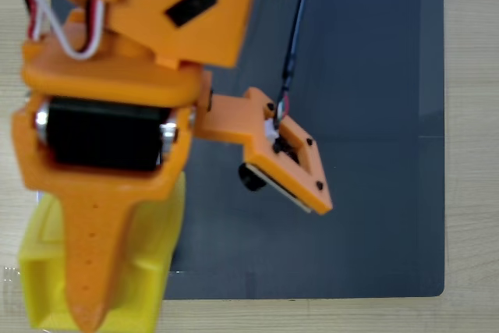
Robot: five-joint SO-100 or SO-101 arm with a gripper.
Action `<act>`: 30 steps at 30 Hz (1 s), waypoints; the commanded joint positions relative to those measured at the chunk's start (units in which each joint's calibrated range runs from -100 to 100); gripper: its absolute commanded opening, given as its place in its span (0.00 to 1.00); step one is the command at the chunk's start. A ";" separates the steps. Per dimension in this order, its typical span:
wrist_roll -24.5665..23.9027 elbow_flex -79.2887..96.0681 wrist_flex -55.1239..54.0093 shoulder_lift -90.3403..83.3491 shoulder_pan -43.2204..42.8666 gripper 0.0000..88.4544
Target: Grasp a yellow block and put it in the box
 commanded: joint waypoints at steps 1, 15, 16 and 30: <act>0.06 -3.42 -5.85 4.13 4.85 0.27; 0.17 -7.67 -10.39 20.74 9.48 0.27; 0.17 -7.67 -10.39 21.42 9.65 0.27; 5.89 -6.95 -10.30 29.55 10.07 0.27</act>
